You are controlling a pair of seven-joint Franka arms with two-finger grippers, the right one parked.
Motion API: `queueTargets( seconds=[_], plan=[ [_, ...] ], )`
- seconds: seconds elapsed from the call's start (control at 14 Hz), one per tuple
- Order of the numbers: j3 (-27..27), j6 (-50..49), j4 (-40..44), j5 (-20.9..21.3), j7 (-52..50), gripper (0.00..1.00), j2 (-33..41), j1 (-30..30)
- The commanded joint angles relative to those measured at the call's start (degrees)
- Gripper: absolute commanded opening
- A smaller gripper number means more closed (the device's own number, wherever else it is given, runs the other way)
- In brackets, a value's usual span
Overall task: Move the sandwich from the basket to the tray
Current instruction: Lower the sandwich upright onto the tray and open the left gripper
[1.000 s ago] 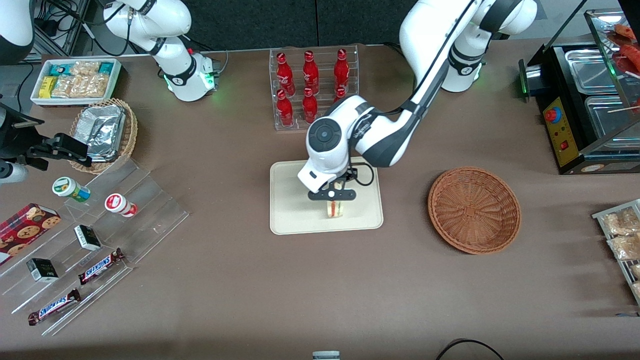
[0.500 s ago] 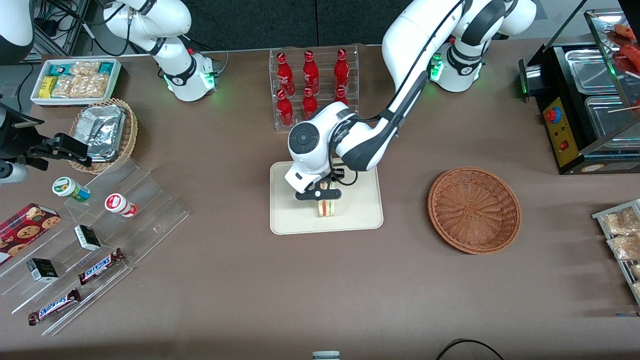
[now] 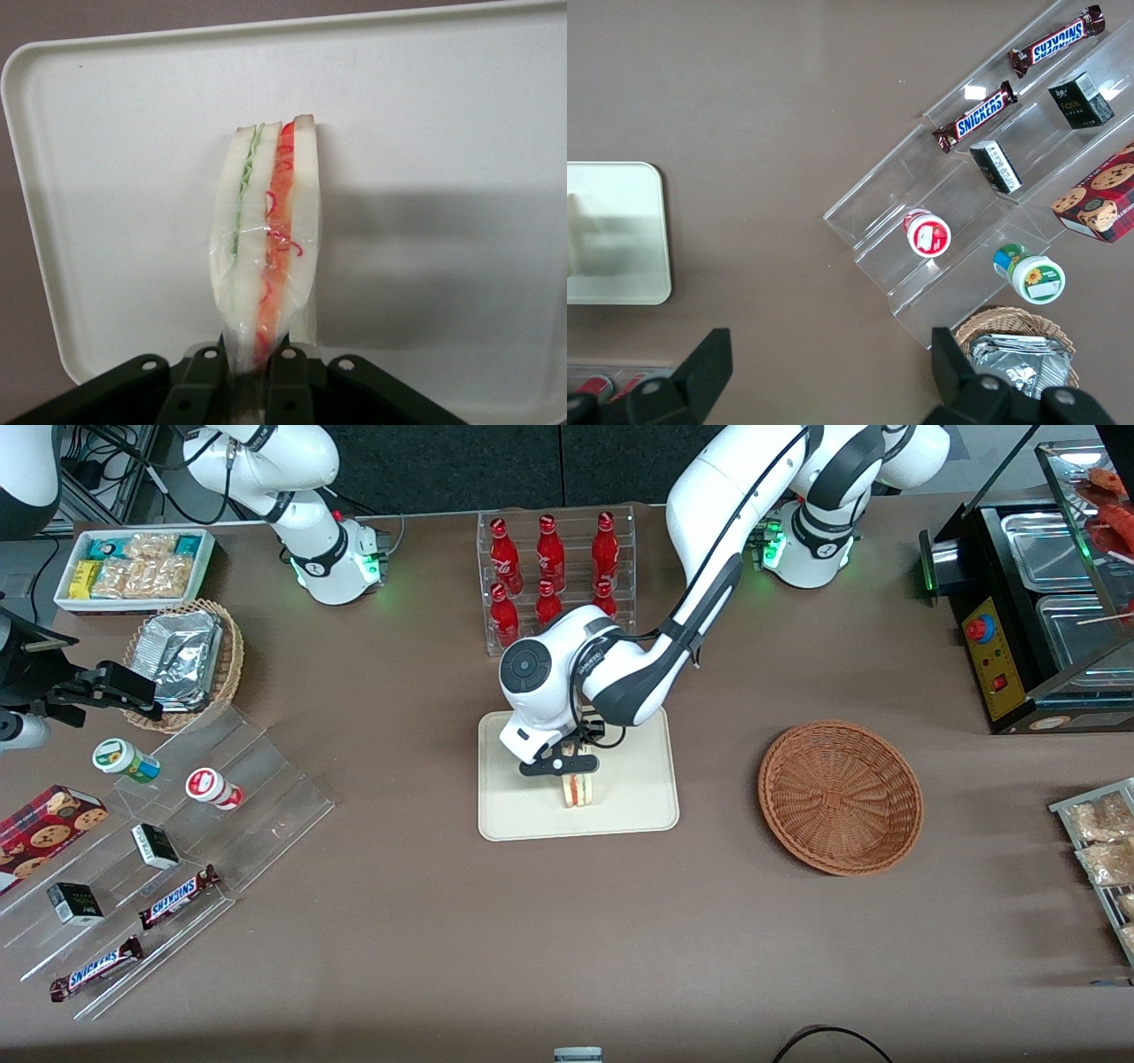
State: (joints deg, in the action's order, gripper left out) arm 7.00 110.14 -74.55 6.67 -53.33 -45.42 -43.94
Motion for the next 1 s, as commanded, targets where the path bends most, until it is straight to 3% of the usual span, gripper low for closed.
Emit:
queueTargets(
  seconds=[0.0, 0.36, 0.57, 0.71, 0.79, 0.86, 0.93],
  plan=[
    [-0.93, -0.10, 1.25, 0.80, -0.46, 0.00, -0.63, -0.98],
    [-0.84, 2.01, 0.37, 2.03, -0.63, 0.00, -0.55, -0.98],
    [-0.84, 2.71, 0.19, 1.95, -0.81, 0.47, -0.63, -0.98],
    [-0.84, 3.50, -0.86, 1.95, -0.98, 0.56, -0.55, -0.98],
    [-0.84, 4.20, -1.30, 2.03, -1.07, 0.65, -0.55, -0.98],
    [-0.84, 4.21, -1.48, 2.03, -1.07, 0.99, -0.55, -0.98],
    [-0.84, 4.21, -1.48, 2.03, -1.33, 1.00, -0.55, -0.98]
  ],
)
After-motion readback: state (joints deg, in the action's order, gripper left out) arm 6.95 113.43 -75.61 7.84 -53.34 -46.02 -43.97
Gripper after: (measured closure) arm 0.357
